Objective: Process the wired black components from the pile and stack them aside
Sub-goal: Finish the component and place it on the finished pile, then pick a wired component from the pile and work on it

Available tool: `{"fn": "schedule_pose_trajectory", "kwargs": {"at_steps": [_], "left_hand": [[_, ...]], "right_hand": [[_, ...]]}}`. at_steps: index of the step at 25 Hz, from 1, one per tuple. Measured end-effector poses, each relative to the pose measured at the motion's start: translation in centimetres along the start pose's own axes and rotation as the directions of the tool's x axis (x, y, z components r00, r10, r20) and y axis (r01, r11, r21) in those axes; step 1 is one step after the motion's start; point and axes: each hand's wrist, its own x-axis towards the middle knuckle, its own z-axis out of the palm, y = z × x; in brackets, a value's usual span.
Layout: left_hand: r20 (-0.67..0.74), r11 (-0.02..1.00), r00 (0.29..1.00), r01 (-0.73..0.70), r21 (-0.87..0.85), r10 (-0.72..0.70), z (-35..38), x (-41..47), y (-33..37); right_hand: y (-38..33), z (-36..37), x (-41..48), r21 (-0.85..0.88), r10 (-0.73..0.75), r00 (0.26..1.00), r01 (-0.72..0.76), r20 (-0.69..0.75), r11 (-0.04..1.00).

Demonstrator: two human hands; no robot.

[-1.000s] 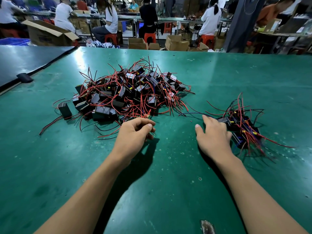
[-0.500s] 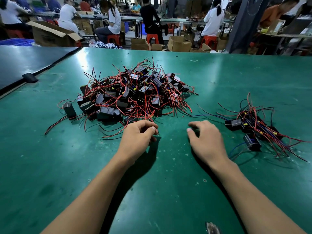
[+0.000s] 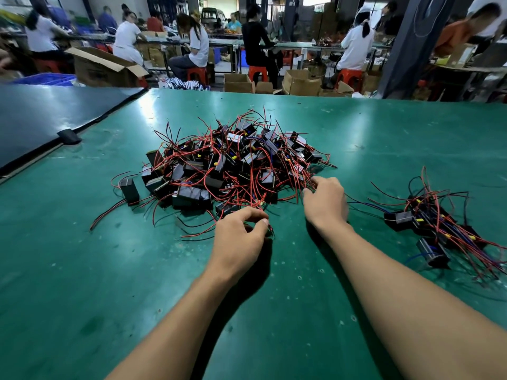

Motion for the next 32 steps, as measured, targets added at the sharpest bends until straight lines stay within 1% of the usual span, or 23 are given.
{"fn": "schedule_pose_trajectory", "kwargs": {"at_steps": [2, 6, 8, 10, 12, 14, 15, 17, 19, 22, 23, 24, 26, 27, 28, 30, 31, 32], "left_hand": [[0.005, 1.0, 1.0, -0.007, 0.012, 0.007, 0.0, 0.1, 0.1], [0.007, 1.0, 1.0, -0.014, 0.02, 0.014, -0.1, 0.0, 0.0], [0.009, 1.0, 1.0, -0.019, 0.018, 0.019, -0.1, 0.0, 0.0], [0.018, 0.999, 0.999, -0.038, 0.037, 0.037, -0.1, 0.0, 0.0], [0.036, 0.995, 0.997, -0.066, 0.073, 0.063, 0.0, -0.1, -0.1], [0.064, 0.994, 0.995, -0.082, 0.066, 0.078, 0.0, -0.2, 0.0], [0.085, 0.996, 0.993, -0.082, 0.047, 0.077, 0.0, -0.3, 0.1], [0.159, 0.998, 0.986, -0.056, 0.027, 0.051, 0.1, -0.5, 0.3], [0.265, 1.0, 0.964, 0.012, -0.017, -0.007, 0.4, -0.8, 0.7], [0.408, 0.957, 0.908, 0.197, -0.211, -0.097, 0.7, -1.2, 1.3], [0.424, 0.941, 0.898, 0.235, -0.243, -0.114, 0.7, -1.1, 1.4], [0.423, 0.935, 0.897, 0.253, -0.249, -0.13, 0.6, -1.0, 1.4], [0.401, 0.933, 0.904, 0.263, -0.245, -0.15, 0.4, -0.8, 1.4], [0.396, 0.926, 0.904, 0.275, -0.259, -0.158, 0.4, -0.8, 1.4], [0.391, 0.918, 0.906, 0.286, -0.276, -0.164, 0.5, -0.8, 1.4], [0.372, 0.912, 0.914, 0.285, -0.296, -0.165, 0.7, -0.9, 1.3], [0.363, 0.911, 0.917, 0.281, -0.302, -0.163, 0.8, -0.8, 1.2], [0.354, 0.912, 0.922, 0.274, -0.307, -0.158, 0.8, -0.8, 1.1]], "right_hand": [[-0.5, 0.2, 0.7, -0.076, 0.026, 0.999, -0.023, 0.039, 0.997], [-0.8, -0.4, -0.1, -0.134, 0.017, 0.996, -0.006, 0.083, 0.991], [-0.7, -1.4, -0.8, -0.159, 0.052, 0.987, -0.028, 0.152, 0.987], [-0.6, -2.9, -1.5, -0.093, 0.072, 0.96, -0.048, 0.269, 0.995], [-0.4, -4.7, -2.5, 0.08, 0.045, 0.909, -0.086, 0.414, 0.993], [-0.2, -6.3, -3.9, 0.241, -0.017, 0.823, -0.146, 0.568, 0.959], [-0.2, -6.9, -4.6, 0.292, -0.067, 0.774, -0.156, 0.63, 0.943], [0.0, -7.9, -5.7, 0.322, -0.159, 0.693, -0.111, 0.704, 0.94], [0.4, -8.5, -6.6, 0.303, -0.219, 0.651, -0.018, 0.727, 0.953], [0.9, -9.7, -7.1, 0.268, -0.283, 0.603, 0.117, 0.746, 0.956], [1.1, -10.2, -6.9, 0.289, -0.297, 0.613, 0.115, 0.732, 0.95], [1.5, -10.8, -6.4, 0.325, -0.294, 0.659, 0.078, 0.693, 0.942], [2.3, -11.9, -4.9, 0.381, -0.23, 0.796, -0.001, 0.559, 0.925], [2.8, -12.2, -4.3, 0.366, -0.202, 0.841, 0.005, 0.502, 0.93], [3.2, -12.2, -3.9, 0.315, -0.19, 0.859, 0.036, 0.475, 0.948], [3.6, -11.6, -3.9, 0.12, -0.185, 0.835, 0.143, 0.519, 0.982], [3.9, -11.0, -4.1, 0.005, -0.173, 0.821, 0.203, 0.544, 0.979], [4.2, -10.2, -4.4, -0.084, -0.16, 0.831, 0.24, 0.533, 0.967]]}}
